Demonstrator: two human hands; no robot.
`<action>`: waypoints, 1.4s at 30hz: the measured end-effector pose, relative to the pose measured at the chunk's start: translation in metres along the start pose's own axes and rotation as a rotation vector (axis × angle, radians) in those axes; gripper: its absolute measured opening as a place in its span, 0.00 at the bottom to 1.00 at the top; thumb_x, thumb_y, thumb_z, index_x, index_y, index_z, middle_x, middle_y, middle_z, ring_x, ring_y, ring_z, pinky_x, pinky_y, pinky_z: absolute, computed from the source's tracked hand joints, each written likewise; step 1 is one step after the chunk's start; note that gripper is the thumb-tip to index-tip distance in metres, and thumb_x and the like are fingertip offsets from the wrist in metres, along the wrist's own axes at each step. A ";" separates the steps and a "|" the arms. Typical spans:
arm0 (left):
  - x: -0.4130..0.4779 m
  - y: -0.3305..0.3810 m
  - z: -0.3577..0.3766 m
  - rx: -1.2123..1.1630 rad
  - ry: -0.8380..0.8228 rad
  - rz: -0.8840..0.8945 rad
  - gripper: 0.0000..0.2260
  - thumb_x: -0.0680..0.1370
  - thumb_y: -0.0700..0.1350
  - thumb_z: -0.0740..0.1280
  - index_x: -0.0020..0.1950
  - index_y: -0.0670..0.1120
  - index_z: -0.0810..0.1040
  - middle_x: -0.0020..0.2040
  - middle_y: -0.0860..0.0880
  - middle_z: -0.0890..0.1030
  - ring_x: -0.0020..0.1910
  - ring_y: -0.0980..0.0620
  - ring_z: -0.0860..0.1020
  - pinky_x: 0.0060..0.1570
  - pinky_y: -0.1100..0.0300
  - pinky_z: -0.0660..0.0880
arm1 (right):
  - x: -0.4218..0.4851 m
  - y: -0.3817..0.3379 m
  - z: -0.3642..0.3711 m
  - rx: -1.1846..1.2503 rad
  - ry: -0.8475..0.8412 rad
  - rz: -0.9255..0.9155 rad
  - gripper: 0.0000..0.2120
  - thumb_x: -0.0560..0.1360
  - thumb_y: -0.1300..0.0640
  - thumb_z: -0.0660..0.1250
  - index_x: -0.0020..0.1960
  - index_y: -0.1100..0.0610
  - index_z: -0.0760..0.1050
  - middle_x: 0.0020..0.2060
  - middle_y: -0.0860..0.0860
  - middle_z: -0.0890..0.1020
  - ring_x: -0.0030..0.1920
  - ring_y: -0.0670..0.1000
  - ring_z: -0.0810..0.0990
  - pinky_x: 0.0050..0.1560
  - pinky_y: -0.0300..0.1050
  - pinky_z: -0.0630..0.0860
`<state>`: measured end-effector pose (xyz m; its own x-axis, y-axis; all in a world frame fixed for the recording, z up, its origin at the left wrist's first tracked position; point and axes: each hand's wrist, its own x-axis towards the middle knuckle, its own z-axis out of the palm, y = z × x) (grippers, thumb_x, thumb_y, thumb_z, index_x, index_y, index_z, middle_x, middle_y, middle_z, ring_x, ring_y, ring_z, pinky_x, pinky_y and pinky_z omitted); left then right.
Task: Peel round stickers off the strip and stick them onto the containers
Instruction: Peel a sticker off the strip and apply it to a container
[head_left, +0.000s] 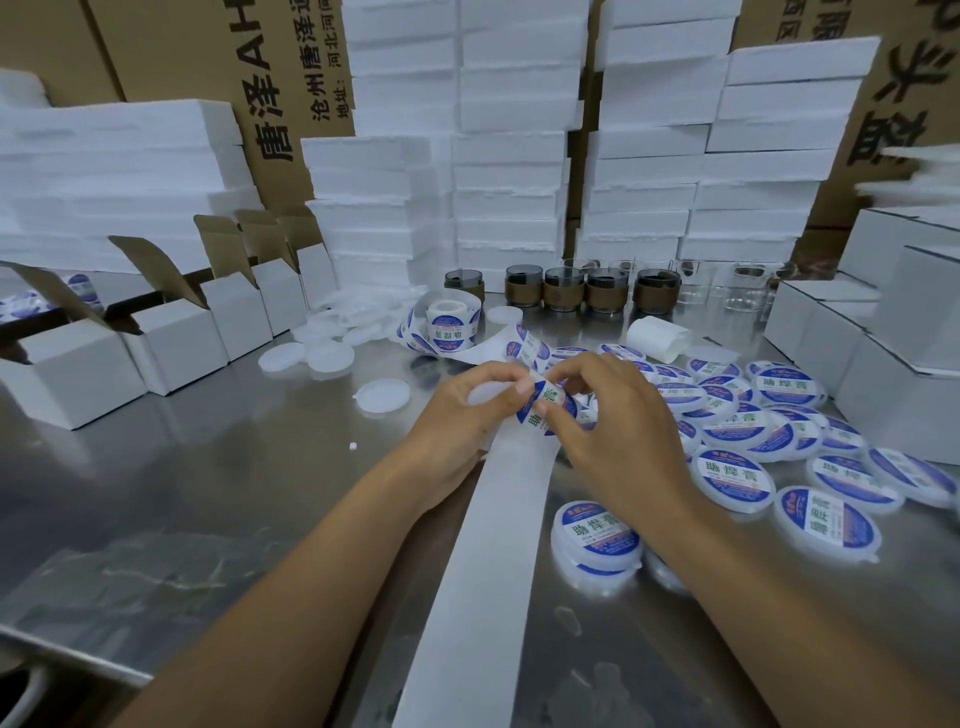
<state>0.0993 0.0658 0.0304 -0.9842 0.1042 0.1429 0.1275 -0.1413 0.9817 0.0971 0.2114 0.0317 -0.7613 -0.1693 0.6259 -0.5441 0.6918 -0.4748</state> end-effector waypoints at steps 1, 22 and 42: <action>0.000 0.000 0.001 -0.002 -0.005 0.006 0.05 0.70 0.47 0.70 0.43 0.46 0.80 0.49 0.40 0.78 0.47 0.44 0.75 0.50 0.51 0.73 | 0.000 0.000 -0.001 0.005 -0.004 0.006 0.09 0.73 0.53 0.70 0.51 0.53 0.75 0.41 0.44 0.73 0.47 0.48 0.74 0.50 0.46 0.70; 0.006 -0.003 -0.003 -0.036 0.104 -0.053 0.04 0.77 0.39 0.66 0.43 0.43 0.78 0.41 0.42 0.81 0.38 0.48 0.80 0.40 0.57 0.78 | -0.003 0.000 -0.001 0.041 -0.013 -0.031 0.03 0.73 0.59 0.66 0.46 0.53 0.76 0.43 0.47 0.77 0.45 0.48 0.76 0.52 0.53 0.72; 0.012 -0.011 -0.007 0.359 0.436 0.039 0.06 0.75 0.45 0.68 0.38 0.51 0.78 0.41 0.52 0.80 0.39 0.56 0.76 0.38 0.64 0.71 | 0.001 -0.005 -0.002 0.306 0.001 0.143 0.07 0.69 0.63 0.66 0.36 0.52 0.75 0.33 0.43 0.78 0.38 0.42 0.75 0.44 0.38 0.73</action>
<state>0.0847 0.0620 0.0206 -0.9280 -0.3211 0.1891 0.1231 0.2147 0.9689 0.1001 0.2091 0.0359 -0.8373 -0.0847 0.5402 -0.5125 0.4657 -0.7214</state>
